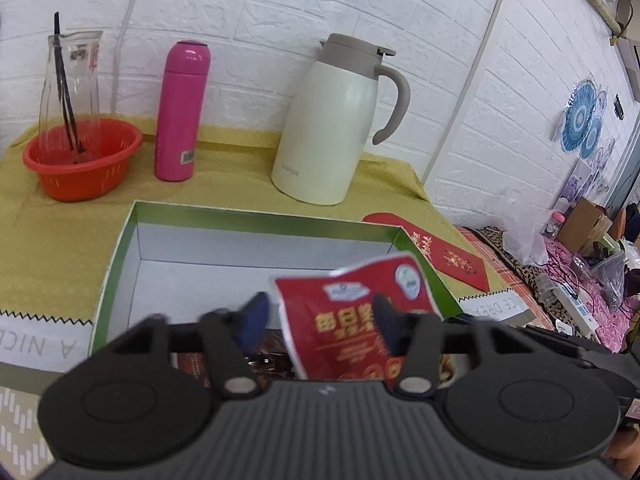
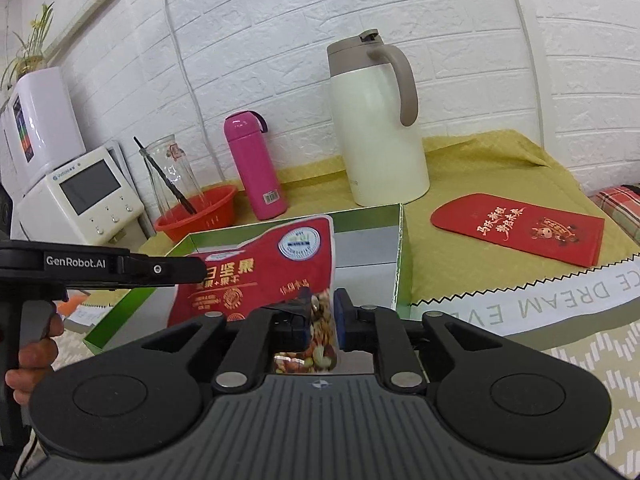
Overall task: Organize snacks
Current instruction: 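Carry the red nuts bag into the green box and release it, then return the right gripper and grasp the pink-labelled pumpkin seed bag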
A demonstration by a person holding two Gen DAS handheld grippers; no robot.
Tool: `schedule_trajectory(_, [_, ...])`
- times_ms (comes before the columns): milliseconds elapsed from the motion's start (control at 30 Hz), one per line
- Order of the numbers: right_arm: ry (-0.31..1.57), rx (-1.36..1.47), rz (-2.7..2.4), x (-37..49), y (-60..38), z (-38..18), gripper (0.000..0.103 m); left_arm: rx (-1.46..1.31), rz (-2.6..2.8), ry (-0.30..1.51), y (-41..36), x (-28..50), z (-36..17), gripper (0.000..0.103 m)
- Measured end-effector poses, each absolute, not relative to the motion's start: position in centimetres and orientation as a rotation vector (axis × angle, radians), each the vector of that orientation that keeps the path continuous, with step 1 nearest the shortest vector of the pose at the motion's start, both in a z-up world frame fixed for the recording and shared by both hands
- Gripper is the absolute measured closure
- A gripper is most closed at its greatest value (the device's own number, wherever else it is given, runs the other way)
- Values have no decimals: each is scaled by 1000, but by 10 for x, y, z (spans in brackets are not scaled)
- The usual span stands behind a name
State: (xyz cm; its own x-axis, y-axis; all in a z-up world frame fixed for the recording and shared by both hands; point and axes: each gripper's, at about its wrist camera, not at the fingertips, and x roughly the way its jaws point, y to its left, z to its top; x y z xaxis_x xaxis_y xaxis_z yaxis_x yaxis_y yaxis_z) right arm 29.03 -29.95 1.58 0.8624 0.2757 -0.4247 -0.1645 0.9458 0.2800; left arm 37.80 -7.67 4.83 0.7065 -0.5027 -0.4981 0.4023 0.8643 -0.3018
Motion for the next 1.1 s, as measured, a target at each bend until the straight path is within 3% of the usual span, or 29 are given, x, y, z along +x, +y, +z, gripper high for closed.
schedule_trajectory(33, [455,226,245,288,-298,16,22,-186,-507,578,-75,375,47,30])
schedule_trajectory(67, [430,216,254,283,-297,16,0,-185,-504,564,-74,372,47,25])
schedule_trajectory(133, [359,192,253,274,-293,19,0,-176,-463,550,-73,366,49,5])
schedule_trajectory(833, [315,90,297,181,-261,82,0,-161,-418,464,-35,242,115,6])
schedule_trajectory(1100, [294,64,277,113,-254,92,0,-147,-404,487,-18,168,110,6])
